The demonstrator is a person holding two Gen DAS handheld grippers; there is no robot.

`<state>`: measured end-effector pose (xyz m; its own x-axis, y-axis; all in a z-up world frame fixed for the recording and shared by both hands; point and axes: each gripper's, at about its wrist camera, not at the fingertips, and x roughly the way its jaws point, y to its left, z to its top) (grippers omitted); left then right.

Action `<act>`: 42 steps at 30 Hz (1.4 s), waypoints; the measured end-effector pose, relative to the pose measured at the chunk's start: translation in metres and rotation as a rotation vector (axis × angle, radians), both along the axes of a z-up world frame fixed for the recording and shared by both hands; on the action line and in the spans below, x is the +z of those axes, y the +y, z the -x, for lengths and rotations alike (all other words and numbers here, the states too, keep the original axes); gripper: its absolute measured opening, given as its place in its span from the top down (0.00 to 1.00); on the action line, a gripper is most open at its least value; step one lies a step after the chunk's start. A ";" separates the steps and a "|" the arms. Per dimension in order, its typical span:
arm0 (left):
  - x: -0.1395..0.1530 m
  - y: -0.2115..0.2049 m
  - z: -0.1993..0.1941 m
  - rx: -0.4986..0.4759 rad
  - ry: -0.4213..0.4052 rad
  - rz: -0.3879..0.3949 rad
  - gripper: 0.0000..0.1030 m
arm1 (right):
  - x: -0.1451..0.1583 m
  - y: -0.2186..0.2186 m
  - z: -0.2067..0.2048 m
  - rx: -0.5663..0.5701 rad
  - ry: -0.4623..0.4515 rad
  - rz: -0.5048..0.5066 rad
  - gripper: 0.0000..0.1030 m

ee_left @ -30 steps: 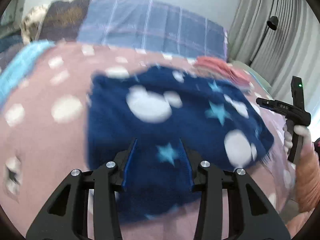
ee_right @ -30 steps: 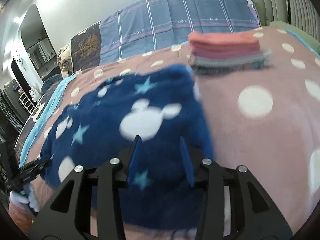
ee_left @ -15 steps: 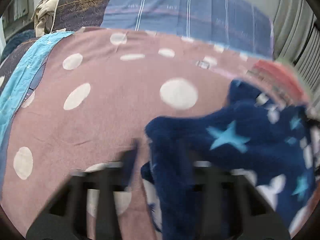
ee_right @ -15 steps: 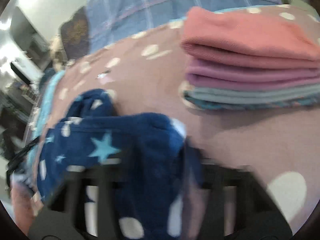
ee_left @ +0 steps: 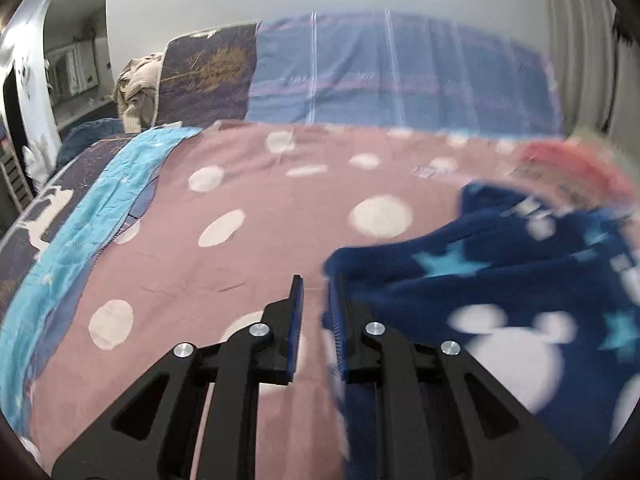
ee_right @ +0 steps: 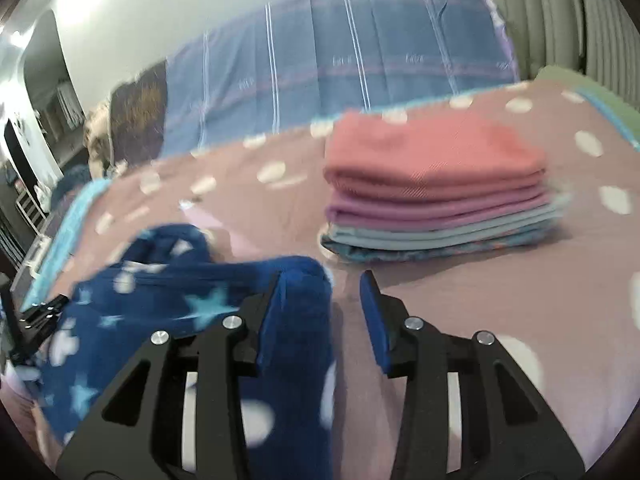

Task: Fold small clothes
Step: 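Release the bundle and press it flat with both grippers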

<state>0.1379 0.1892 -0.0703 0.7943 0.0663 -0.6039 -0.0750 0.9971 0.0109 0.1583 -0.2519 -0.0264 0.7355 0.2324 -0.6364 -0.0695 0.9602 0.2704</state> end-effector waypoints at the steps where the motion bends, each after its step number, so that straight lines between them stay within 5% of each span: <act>1: 0.008 -0.003 0.013 -0.033 -0.015 0.033 0.71 | 0.007 0.005 0.017 0.026 -0.003 -0.010 0.61; 3: 0.016 -0.015 0.044 -0.104 -0.036 0.088 0.59 | 0.019 0.024 0.062 0.104 -0.022 -0.038 0.55; 8: -0.001 -0.034 0.098 -0.199 0.009 0.221 0.58 | -0.006 0.107 0.148 0.318 0.042 -0.063 0.52; 11: -0.026 -0.034 0.109 -0.194 0.075 0.312 0.58 | -0.010 0.133 0.161 0.309 0.050 -0.082 0.54; 15: -0.056 -0.038 0.114 -0.187 0.077 0.294 0.54 | -0.011 0.150 0.158 0.207 0.035 -0.001 0.56; 16: -0.058 -0.038 0.115 -0.190 0.073 0.299 0.53 | -0.025 0.162 0.145 0.197 0.082 0.045 0.55; 17: -0.058 -0.038 0.115 -0.194 0.074 0.306 0.52 | -0.056 0.169 0.131 0.226 0.226 0.015 0.55; 18: -0.059 -0.037 0.115 -0.203 0.079 0.314 0.50 | -0.075 0.165 0.128 0.214 0.269 -0.056 0.54; 23: -0.060 -0.049 0.114 -0.206 0.091 0.238 0.45 | -0.072 0.147 0.127 0.226 0.295 -0.134 0.58; 28: -0.061 -0.057 0.118 -0.198 0.084 0.172 0.43 | -0.056 0.149 0.128 0.250 0.295 -0.087 0.57; 33: -0.061 -0.056 0.120 -0.196 0.075 0.177 0.43 | -0.008 0.166 0.126 0.273 0.114 -0.047 0.64; 38: -0.063 -0.056 0.122 -0.202 0.067 0.179 0.41 | -0.066 0.179 0.095 0.235 0.265 -0.022 0.59; 42: -0.062 -0.055 0.121 -0.209 0.067 0.187 0.38 | -0.055 0.181 0.103 0.252 0.240 0.036 0.59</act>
<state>0.0171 0.1343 -0.1327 0.7371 -0.2124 -0.6416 0.1273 0.9760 -0.1768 0.0551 -0.0706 -0.0809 0.4867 0.3623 -0.7949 -0.2442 0.9301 0.2744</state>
